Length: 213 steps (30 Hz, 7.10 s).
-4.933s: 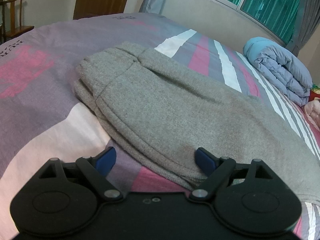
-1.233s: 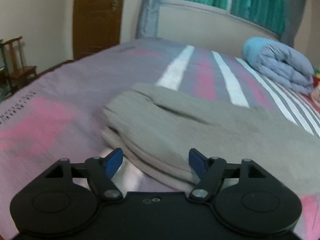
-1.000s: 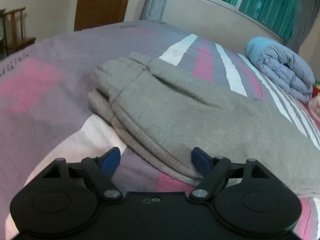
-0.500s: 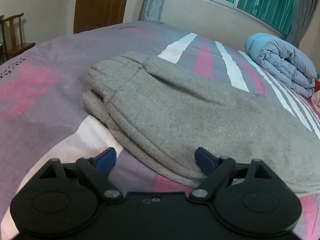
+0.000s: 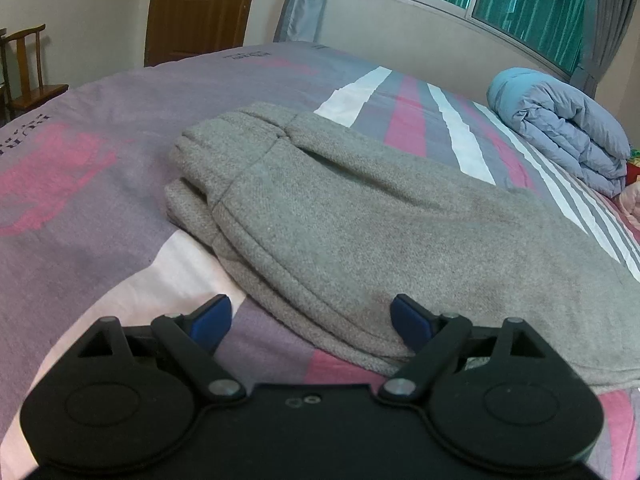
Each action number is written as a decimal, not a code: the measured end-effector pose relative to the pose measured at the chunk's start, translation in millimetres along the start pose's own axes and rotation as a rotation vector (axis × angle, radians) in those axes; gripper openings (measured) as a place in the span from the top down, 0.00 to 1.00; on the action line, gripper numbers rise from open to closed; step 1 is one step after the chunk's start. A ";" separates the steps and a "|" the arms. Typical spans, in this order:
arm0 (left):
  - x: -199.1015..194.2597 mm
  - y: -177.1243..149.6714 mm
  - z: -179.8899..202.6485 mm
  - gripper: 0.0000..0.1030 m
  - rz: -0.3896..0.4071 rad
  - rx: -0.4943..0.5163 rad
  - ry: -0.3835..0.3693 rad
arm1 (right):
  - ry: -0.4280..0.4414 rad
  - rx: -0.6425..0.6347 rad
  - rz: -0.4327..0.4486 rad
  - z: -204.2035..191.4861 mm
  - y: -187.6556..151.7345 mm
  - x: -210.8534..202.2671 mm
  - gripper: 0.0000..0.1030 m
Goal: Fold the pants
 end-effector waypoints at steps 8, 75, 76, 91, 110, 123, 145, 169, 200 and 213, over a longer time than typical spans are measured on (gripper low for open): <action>0.1 -1.0 0.8 0.21 0.003 -0.002 0.000 | -0.053 -0.122 -0.018 -9.7 4.8 11.8 0.32; -30.9 -17.3 65.3 0.06 0.090 0.059 -0.014 | 0.009 -0.004 0.031 1.2 -7.6 -7.6 0.60; -25.1 -18.6 63.8 0.05 0.065 0.048 -0.017 | 0.011 0.000 0.022 1.1 -3.8 -3.9 0.60; -11.7 -25.7 60.7 0.05 0.046 0.034 -0.003 | -0.025 -0.157 -0.034 -14.4 -4.0 27.2 0.60; -27.9 -20.5 52.7 0.10 0.117 -0.007 0.006 | -0.073 -0.267 0.048 -43.9 -3.2 0.0 0.60; -18.0 -26.0 39.9 0.07 0.058 -0.045 -0.046 | -0.013 -0.027 -0.057 -17.0 -4.6 20.8 0.60; -20.2 -24.8 38.9 0.06 0.067 -0.049 -0.043 | -0.090 -0.137 -0.065 -23.0 9.8 44.9 0.85; -89.2 -41.9 -53.9 0.08 0.128 -0.157 -0.025 | 0.340 -0.922 -0.406 -280.1 -365.6 57.0 0.77; -83.1 -52.1 -50.2 0.06 0.106 0.002 0.013 | 0.323 -1.359 -0.487 -256.1 -480.0 54.0 0.64; -79.9 -30.6 -25.0 0.06 0.163 0.002 -0.024 | 0.029 -1.138 -0.137 -199.4 -292.3 44.2 0.61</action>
Point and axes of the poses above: each gripper's, at about its wrist camera, not at the fingertips, and x roughly the way its jaws point, z to its right, y to its top, the point moved 7 cm from there along x, roughly the way its jaws point
